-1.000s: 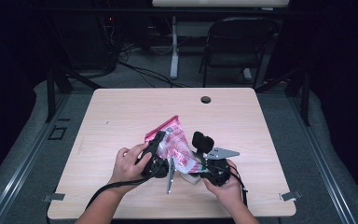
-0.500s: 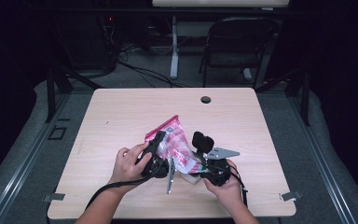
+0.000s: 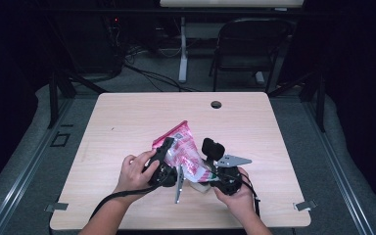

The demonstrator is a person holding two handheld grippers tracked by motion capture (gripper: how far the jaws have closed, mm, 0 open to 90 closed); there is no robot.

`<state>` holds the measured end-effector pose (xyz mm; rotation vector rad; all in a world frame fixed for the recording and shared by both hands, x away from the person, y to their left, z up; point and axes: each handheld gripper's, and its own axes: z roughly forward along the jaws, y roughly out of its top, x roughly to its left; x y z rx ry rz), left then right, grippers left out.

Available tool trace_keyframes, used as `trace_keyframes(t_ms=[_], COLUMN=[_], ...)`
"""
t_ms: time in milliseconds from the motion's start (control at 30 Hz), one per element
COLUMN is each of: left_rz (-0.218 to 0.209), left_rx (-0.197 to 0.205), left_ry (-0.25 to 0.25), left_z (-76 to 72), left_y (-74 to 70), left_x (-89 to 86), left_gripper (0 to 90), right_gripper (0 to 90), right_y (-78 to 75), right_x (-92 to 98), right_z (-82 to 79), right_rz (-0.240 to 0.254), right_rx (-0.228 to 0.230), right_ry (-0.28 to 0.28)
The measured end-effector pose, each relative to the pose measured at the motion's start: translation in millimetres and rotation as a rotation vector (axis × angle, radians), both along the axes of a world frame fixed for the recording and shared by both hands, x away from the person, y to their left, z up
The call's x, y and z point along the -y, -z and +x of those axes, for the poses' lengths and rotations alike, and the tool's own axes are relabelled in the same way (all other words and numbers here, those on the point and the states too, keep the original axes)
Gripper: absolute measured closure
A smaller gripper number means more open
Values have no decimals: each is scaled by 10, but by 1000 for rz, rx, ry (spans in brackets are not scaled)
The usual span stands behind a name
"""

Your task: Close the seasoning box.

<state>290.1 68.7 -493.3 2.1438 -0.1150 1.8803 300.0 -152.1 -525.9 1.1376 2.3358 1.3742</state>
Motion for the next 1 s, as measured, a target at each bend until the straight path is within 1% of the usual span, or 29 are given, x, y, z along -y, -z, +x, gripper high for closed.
trace_keyframes(t_ms=[33, 167, 200, 933, 1000], left_rz=[1, -1, -2, -3, -6], left_rx=[-4, 2, -6, -1, -6], left_ry=[-3, 3, -2, 1, 0], left_z=[-3, -1, -5, -9, -9], left_y=[-2, -2, -2, -9, -7], left_x=[1, 2, 1, 2, 1], left_gripper=[655, 655, 655, 655, 655], right_gripper=[898, 897, 898, 897, 897], right_y=[0, 0, 0, 0, 0], right_x=[0, 0, 0, -3, -3], right_z=[0, 1, 0, -1, -1], right_rz=[0, 0, 0, 0, 0], right_rx=[0, 0, 0, 0, 0], right_ry=[0, 0, 0, -1, -1])
